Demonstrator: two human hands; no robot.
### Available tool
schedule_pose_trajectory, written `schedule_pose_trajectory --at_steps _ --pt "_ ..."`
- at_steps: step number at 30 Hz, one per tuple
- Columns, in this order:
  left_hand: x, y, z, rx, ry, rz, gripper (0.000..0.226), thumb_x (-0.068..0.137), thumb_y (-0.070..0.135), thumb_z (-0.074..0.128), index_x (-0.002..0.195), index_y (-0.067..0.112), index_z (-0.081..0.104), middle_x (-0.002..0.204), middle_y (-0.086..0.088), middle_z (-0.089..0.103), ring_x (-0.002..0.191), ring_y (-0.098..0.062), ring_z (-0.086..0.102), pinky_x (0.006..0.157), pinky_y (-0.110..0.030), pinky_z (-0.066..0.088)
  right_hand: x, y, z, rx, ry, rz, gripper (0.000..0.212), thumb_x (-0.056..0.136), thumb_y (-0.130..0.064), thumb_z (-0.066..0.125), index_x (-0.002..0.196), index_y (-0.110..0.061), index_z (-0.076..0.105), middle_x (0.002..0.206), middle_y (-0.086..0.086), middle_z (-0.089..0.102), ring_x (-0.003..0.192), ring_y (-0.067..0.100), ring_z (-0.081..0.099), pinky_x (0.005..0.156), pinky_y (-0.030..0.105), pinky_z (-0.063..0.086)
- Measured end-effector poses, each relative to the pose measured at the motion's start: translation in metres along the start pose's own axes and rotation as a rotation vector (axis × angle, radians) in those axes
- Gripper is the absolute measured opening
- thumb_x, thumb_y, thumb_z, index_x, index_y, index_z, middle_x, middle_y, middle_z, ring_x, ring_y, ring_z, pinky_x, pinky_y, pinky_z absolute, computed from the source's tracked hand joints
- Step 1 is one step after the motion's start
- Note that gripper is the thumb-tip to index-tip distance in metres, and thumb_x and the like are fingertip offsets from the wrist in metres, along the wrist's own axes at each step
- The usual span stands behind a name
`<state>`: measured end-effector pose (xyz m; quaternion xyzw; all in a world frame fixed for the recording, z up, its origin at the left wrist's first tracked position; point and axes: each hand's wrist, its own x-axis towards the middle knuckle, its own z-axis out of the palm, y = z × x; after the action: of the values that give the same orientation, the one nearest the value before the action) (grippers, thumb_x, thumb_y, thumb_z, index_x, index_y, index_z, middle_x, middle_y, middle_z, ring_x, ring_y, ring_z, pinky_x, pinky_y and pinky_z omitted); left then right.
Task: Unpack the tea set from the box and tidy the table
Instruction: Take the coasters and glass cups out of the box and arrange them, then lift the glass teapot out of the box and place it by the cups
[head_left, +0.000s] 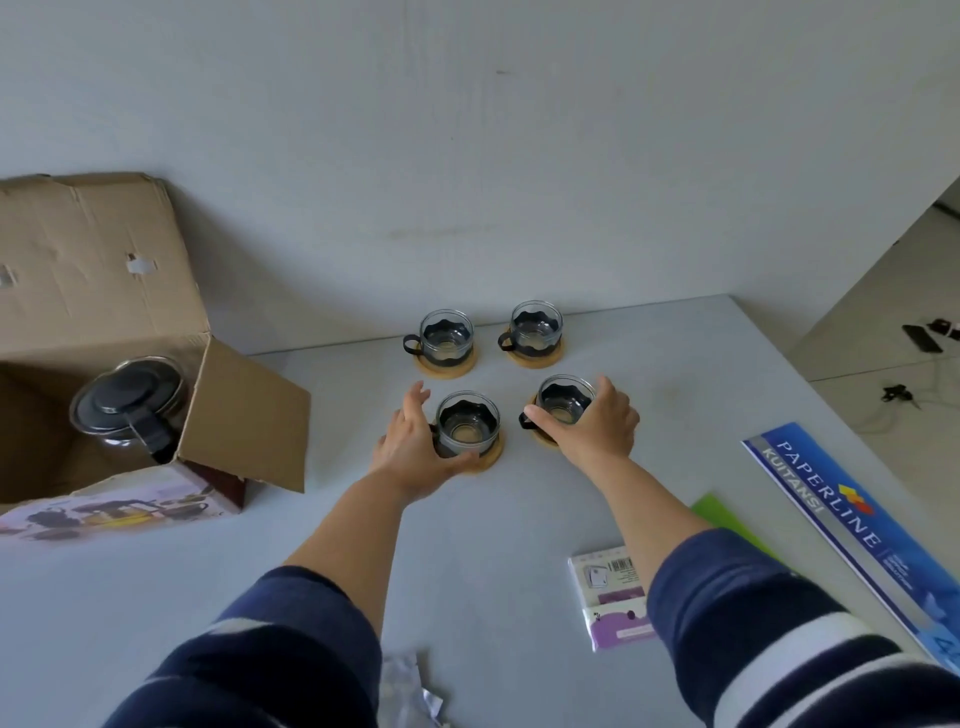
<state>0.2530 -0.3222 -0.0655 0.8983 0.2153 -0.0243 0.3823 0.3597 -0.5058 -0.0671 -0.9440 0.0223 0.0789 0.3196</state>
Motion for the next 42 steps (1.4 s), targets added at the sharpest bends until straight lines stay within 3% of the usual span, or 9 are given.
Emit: schedule_pose_trajectory --at_steps 4,13,21,27,32,34,36,38,42 --pt "-0.011 -0.002 -0.044 0.125 0.145 0.033 0.083 0.087 0.037 0.064 0.150 0.016 0.015 0.155 0.001 0.030 0.142 -0.020 0.029 0.115 -0.044 0.027 -0.017 -0.036 -0.003 -0.216 0.015 -0.150 0.106 0.070 -0.072 0.062 0.149 -0.018 0.017 0.155 0.011 0.020 0.144 0.032 0.014 0.116 0.048 0.018" --pt "-0.054 -0.079 -0.182 0.334 0.482 -0.035 0.045 0.094 0.032 0.050 0.137 0.019 0.045 0.147 -0.004 0.042 0.142 -0.025 0.028 0.114 -0.048 0.023 -0.098 -0.166 0.047 -0.293 -0.133 -0.460 0.066 0.083 -0.053 0.058 0.140 -0.027 0.038 0.144 0.007 0.034 0.135 0.032 0.025 0.112 0.047 0.024" --pt "-0.096 -0.184 -0.260 0.333 0.444 -0.229 0.063 0.094 0.042 0.049 0.148 0.019 0.027 0.160 -0.004 0.018 0.147 -0.030 0.017 0.119 -0.053 0.016 -0.193 -0.263 0.123 -0.013 -0.223 -0.620 0.034 0.092 -0.023 0.055 0.125 -0.016 0.057 0.123 0.004 0.063 0.114 0.024 0.057 0.093 0.034 0.048" --pt "-0.103 -0.227 -0.264 0.344 0.257 -0.246 0.113 0.080 0.073 0.048 0.153 0.010 -0.010 0.163 -0.004 -0.011 0.151 -0.026 -0.003 0.121 -0.049 0.010 -0.206 -0.314 0.175 -0.233 -0.158 -0.243 0.019 0.085 -0.031 0.061 0.096 -0.016 0.062 0.098 0.006 0.069 0.080 0.029 0.062 0.060 0.027 0.049" --pt "-0.102 -0.227 -0.260 0.345 0.297 -0.274 0.130 0.069 0.076 0.060 0.152 0.009 -0.014 0.163 -0.006 -0.015 0.150 -0.030 0.003 0.120 -0.042 0.016 -0.205 -0.336 0.180 -0.384 -0.279 -0.074 0.052 0.079 -0.023 0.071 0.125 -0.006 0.055 0.104 0.011 0.069 0.094 0.028 0.069 0.080 0.034 0.057" --pt "-0.103 -0.227 -0.262 0.296 0.284 -0.311 0.131 0.068 0.073 0.064 0.152 0.010 -0.014 0.163 -0.006 -0.014 0.150 -0.031 0.009 0.118 -0.041 0.024 -0.208 -0.334 0.186 -0.435 -0.268 -0.088 0.074 0.085 -0.027 0.068 0.146 -0.009 0.030 0.127 0.011 0.060 0.108 0.026 0.063 0.071 0.027 0.053" --pt "-0.103 -0.228 -0.264 0.281 0.268 -0.309 0.132 0.067 0.072 0.066 0.152 0.009 -0.013 0.163 -0.005 -0.010 0.149 -0.030 0.013 0.115 -0.040 0.029 -0.208 -0.327 0.196 -0.425 -0.235 -0.124 0.064 0.095 -0.028 0.053 0.149 -0.017 0.021 0.136 0.009 0.052 0.114 0.022 0.057 0.061 0.023 0.041" --pt "-0.102 -0.230 -0.264 0.276 0.272 -0.303 0.133 0.066 0.072 0.066 0.153 0.010 -0.013 0.164 -0.005 -0.005 0.148 -0.030 0.016 0.114 -0.041 0.032 -0.208 -0.322 0.204 -0.397 -0.188 -0.190 0.045 0.099 -0.026 0.042 0.141 -0.016 0.034 0.133 0.010 0.054 0.116 0.024 0.055 0.071 0.025 0.041" --pt "-0.102 -0.230 -0.261 0.267 0.299 -0.316 0.132 0.065 0.073 0.067 0.154 0.012 -0.010 0.164 -0.004 -0.001 0.148 -0.028 0.017 0.111 -0.041 0.037 -0.221 -0.321 0.201 -0.392 -0.138 -0.209 0.047 0.096 -0.029 0.052 0.137 -0.012 0.036 0.125 0.013 0.059 0.112 0.030 0.058 0.072 0.033 0.041"
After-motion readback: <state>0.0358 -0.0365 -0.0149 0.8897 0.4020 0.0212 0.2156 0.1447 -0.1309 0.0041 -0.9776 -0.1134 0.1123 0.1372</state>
